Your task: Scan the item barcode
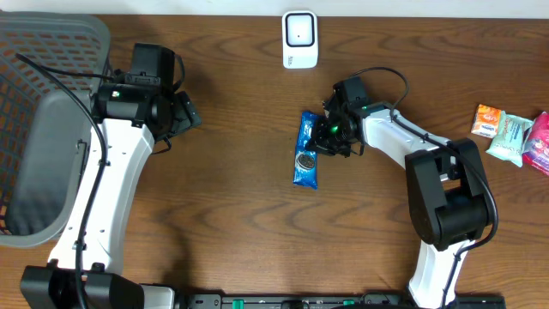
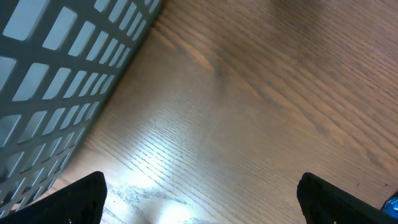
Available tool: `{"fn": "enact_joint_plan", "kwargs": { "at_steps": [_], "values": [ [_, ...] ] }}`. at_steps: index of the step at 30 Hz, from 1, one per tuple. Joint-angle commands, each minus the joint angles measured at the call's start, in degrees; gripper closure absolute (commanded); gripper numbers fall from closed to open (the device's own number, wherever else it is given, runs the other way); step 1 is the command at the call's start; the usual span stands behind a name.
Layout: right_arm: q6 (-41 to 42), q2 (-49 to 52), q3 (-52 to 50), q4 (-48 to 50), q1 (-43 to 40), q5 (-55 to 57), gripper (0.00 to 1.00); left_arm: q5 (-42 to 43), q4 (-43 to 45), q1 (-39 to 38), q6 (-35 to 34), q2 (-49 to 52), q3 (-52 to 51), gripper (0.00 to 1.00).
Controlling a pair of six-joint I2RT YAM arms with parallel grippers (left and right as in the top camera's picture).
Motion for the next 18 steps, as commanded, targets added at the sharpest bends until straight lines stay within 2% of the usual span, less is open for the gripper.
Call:
{"fn": "enact_joint_plan", "kwargs": {
  "at_steps": [1, 13, 18],
  "values": [
    [0.5, 2.2, -1.4, -1.0, -0.9, -0.7, 0.99, -1.1, -0.2, 0.0, -0.3, -0.3, -0.2, 0.02],
    [0.5, -6.3, -1.4, 2.3, -1.8, -2.3, 0.99, -1.1, -0.2, 0.0, -0.3, -0.3, -0.2, 0.02],
    [3.1, -6.8, -1.4, 11.0, -1.9, -10.7, 0.99, -1.1, -0.2, 0.0, -0.3, -0.3, -0.2, 0.02]
  ]
}}
